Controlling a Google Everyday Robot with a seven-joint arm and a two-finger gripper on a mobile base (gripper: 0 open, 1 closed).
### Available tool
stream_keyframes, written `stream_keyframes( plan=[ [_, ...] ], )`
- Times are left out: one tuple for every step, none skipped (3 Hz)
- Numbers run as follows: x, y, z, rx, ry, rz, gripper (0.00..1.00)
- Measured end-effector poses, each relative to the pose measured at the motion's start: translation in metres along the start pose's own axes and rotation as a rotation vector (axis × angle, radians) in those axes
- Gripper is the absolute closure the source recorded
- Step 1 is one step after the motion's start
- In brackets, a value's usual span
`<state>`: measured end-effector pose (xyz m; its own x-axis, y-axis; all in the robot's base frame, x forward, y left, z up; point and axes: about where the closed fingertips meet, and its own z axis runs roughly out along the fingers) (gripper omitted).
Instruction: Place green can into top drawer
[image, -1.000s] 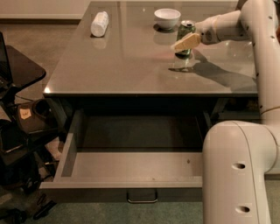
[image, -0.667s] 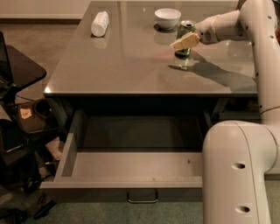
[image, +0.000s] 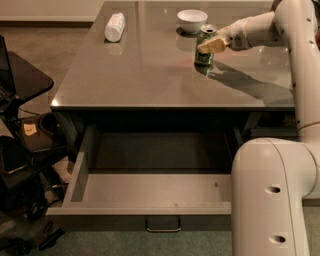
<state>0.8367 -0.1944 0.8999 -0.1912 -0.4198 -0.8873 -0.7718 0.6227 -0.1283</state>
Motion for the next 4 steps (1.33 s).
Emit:
stream_keyframes(
  plan=[
    [0.000, 0.000, 0.000, 0.000, 0.000, 0.000, 0.88],
    [-0.002, 0.007, -0.026, -0.017, 0.025, 0.000, 1.00],
    [-0.001, 0.021, -0.101, 0.001, 0.164, 0.014, 1.00],
    [0.000, 0.044, -0.173, 0.055, 0.369, -0.016, 1.00]
  ],
)
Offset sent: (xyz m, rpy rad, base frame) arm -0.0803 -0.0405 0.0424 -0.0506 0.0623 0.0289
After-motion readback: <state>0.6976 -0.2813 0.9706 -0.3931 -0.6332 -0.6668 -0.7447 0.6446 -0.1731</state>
